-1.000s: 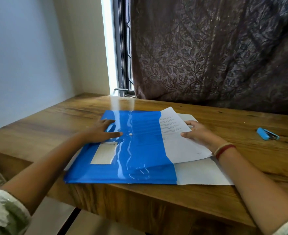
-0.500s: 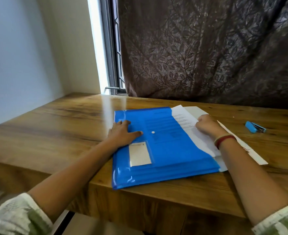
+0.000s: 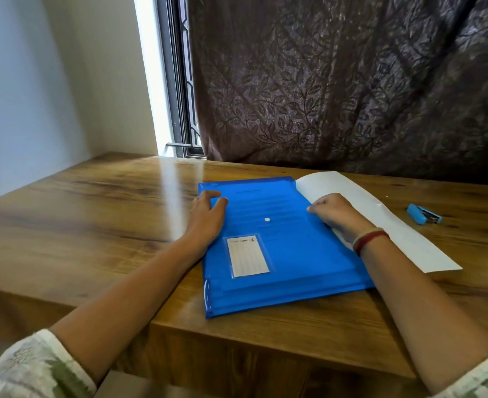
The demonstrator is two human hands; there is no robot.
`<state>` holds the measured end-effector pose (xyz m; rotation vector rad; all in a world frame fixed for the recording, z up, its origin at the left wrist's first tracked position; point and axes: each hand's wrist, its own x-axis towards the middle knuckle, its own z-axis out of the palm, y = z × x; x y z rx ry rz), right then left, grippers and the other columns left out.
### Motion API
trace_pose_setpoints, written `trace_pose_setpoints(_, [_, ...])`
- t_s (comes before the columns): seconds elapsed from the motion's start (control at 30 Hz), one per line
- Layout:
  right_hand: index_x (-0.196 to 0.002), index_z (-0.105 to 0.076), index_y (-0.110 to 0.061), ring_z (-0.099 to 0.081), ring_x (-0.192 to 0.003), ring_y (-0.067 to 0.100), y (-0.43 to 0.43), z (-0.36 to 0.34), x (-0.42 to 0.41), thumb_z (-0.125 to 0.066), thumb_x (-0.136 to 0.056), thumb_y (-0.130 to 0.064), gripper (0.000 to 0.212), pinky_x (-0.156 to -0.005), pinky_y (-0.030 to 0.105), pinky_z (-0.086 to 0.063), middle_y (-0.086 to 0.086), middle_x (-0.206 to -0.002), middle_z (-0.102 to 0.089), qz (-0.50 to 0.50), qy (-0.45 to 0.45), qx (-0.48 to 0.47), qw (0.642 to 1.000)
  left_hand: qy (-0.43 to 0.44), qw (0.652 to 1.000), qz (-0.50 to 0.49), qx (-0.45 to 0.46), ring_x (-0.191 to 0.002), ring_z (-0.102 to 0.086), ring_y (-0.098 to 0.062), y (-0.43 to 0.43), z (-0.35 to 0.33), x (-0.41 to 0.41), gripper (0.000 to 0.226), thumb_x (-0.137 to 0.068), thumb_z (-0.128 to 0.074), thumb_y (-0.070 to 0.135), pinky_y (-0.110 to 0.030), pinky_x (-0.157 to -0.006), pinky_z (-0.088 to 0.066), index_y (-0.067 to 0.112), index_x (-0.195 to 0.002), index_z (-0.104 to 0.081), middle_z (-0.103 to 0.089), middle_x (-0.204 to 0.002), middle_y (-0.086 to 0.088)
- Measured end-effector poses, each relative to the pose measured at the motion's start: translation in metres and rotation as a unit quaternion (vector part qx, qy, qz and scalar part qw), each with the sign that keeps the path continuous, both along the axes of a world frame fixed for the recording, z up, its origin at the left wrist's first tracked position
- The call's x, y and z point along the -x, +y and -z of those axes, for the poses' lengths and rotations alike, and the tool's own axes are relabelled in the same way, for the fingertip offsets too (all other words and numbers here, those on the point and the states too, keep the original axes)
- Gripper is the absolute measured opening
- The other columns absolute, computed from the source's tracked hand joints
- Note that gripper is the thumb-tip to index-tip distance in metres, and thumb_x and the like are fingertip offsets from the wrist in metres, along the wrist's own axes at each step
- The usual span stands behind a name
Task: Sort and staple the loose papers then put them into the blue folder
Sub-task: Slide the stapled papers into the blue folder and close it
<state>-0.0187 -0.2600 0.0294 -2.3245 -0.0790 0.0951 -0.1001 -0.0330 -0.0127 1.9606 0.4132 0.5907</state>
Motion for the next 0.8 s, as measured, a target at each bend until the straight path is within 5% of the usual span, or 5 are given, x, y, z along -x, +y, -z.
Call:
trace_pose_setpoints(0.1, [-0.120, -0.063, -0.003, -0.057, -0.103, 0.026, -0.003, -0.004, 0.003, -0.059, -0.095, -0.026, 0.034, -0.090, 0.036, -0.048, 0.013, -0.116, -0.061, -0.011, 0.033, -0.025, 0.999, -0.008, 1.000, -0.008, 0.018, -0.125, -0.046, -0.023, 0.001, -0.001, -0.002, 0.036, -0.099, -0.048, 0.030, -0.035, -0.105, -0.036, 0.016, -0.132, -0.052, -0.046, -0.141, -0.010])
trace_pose_setpoints(0.23, [-0.116, -0.060, -0.001, -0.056, -0.073, 0.017, -0.014, -0.015, 0.011, -0.060, -0.095, -0.019, 0.028, -0.058, 0.026, -0.043, 0.007, -0.087, -0.060, 0.014, 0.088, -0.122, 0.989, -0.016, 0.998, -0.006, 0.063, -0.125, -0.045, -0.021, 0.000, -0.002, 0.000, 0.037, -0.100, -0.045, 0.030, -0.030, -0.098, -0.034, 0.015, -0.134, -0.049, -0.044, -0.141, -0.008])
trace_pose_setpoints(0.6, [-0.113, -0.059, -0.002, -0.057, -0.075, 0.017, -0.023, -0.017, 0.010, -0.062, -0.094, -0.021, 0.027, -0.061, 0.024, -0.047, 0.009, -0.088, -0.060, 0.005, 0.156, -0.175, 0.972, -0.008, 0.998, -0.003, 0.062, -0.124, -0.045, -0.022, 0.001, -0.003, 0.002, 0.037, -0.099, -0.046, 0.032, -0.037, -0.105, -0.038, 0.016, -0.133, -0.049, -0.043, -0.142, -0.009])
trace_pose_setpoints(0.73, [-0.112, -0.061, -0.003, -0.062, -0.087, 0.020, -0.019, -0.012, 0.004, -0.062, -0.094, -0.019, 0.024, -0.084, 0.030, -0.054, 0.010, -0.097, -0.065, 0.016, 0.118, -0.175, 0.977, 0.013, 1.000, 0.006, 0.021, -0.124, -0.045, -0.022, 0.001, -0.001, 0.003, 0.037, -0.098, -0.049, 0.031, -0.036, -0.104, -0.038, 0.018, -0.133, -0.049, -0.039, -0.145, -0.008])
trace_pose_setpoints(0.8, [-0.106, -0.061, -0.006, -0.061, -0.088, 0.018, -0.015, -0.012, 0.009, -0.061, -0.094, -0.018, 0.017, -0.084, 0.028, -0.053, 0.007, -0.096, -0.063, -0.007, 0.128, -0.191, 0.973, 0.028, 0.999, 0.015, -0.003, -0.125, -0.045, -0.023, 0.002, 0.000, 0.003, 0.038, -0.097, -0.052, 0.032, -0.040, -0.107, -0.039, 0.019, -0.133, -0.049, -0.037, -0.146, -0.007])
